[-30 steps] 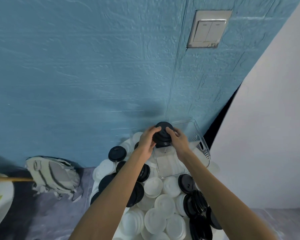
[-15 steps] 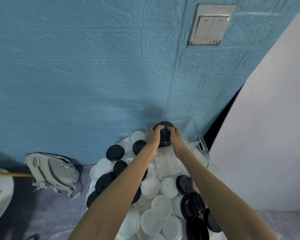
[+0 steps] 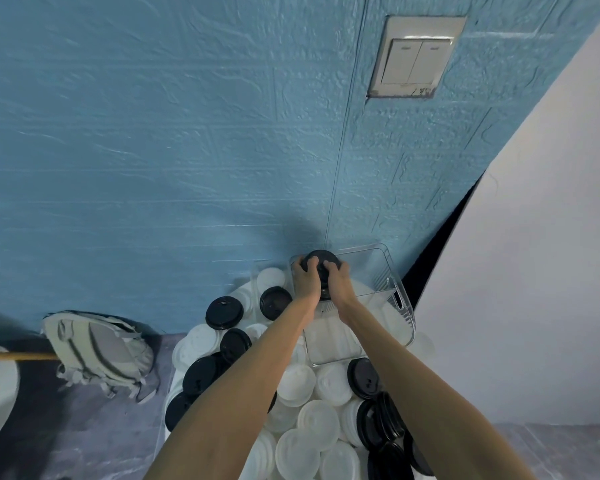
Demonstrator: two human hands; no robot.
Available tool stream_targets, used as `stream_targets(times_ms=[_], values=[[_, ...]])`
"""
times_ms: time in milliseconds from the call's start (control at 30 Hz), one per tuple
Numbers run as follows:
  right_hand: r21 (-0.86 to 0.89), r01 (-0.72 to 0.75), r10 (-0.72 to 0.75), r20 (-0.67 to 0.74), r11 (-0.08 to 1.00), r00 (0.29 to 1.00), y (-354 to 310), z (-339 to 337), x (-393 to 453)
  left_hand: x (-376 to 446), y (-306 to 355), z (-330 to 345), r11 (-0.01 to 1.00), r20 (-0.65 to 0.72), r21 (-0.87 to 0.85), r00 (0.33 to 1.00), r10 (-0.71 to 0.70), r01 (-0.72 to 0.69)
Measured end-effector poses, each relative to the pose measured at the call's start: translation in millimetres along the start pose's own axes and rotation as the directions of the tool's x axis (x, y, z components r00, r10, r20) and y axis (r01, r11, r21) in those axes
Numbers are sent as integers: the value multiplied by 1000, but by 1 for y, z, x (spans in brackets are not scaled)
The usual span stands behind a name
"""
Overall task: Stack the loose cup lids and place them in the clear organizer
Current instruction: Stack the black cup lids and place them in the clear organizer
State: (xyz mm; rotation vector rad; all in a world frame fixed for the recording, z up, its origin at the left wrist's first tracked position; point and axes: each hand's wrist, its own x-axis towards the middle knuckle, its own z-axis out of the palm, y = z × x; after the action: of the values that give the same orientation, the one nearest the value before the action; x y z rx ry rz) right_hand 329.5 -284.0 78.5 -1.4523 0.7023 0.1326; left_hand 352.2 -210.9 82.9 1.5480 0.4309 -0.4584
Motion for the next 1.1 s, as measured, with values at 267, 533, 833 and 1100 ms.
stream_targets(times_ms=[267, 533, 833, 1100], values=[[-80, 6, -8, -31, 997, 999, 7, 3, 7, 3, -6, 1, 1000, -19, 0, 1000, 22, -22], [-85, 23, -33, -116, 996, 993, 7, 11, -2, 4, -14, 3, 993, -52, 29, 992, 115, -114], [-291, 123, -134, -18, 949, 991, 9, -1, 0, 14, -31, 9, 961, -68, 164, 970, 234, -221], [-348, 108, -110, 15, 931, 994, 8, -6, 3, 20, -25, 10, 966, -42, 194, 982, 184, -172]])
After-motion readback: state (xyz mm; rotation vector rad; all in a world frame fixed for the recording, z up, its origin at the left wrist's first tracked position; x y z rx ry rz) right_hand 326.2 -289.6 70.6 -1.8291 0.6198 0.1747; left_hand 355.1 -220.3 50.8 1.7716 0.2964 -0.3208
